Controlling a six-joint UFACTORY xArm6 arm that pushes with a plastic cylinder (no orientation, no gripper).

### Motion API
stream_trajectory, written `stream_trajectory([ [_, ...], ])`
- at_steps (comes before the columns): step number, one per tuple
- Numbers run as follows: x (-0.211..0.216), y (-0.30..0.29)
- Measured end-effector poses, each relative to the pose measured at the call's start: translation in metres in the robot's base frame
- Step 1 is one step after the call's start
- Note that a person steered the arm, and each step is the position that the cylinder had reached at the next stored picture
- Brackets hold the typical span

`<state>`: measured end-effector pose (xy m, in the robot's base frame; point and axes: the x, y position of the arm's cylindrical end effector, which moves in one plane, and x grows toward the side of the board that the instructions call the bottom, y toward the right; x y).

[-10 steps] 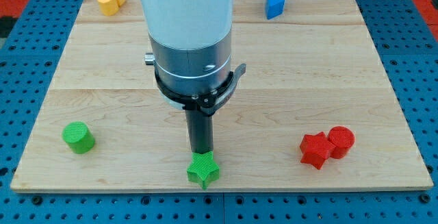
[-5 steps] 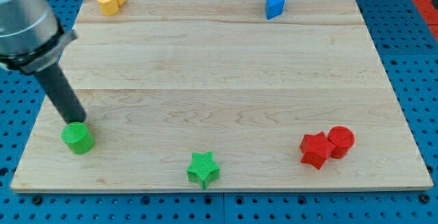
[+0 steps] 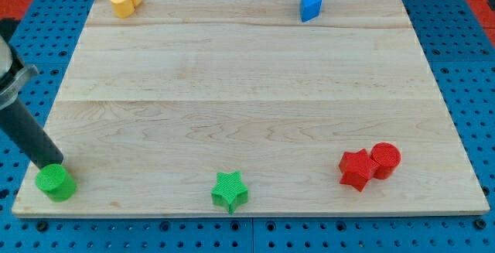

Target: Move green circle closer to green star

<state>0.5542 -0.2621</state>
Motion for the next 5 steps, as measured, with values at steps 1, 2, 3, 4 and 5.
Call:
stream_trajectory([
  [1, 0.008, -0.008],
  [2, 0.021, -0.042],
  [3, 0.032, -0.032],
  [4, 0.037, 0.022],
  [5, 0.040, 0.059],
])
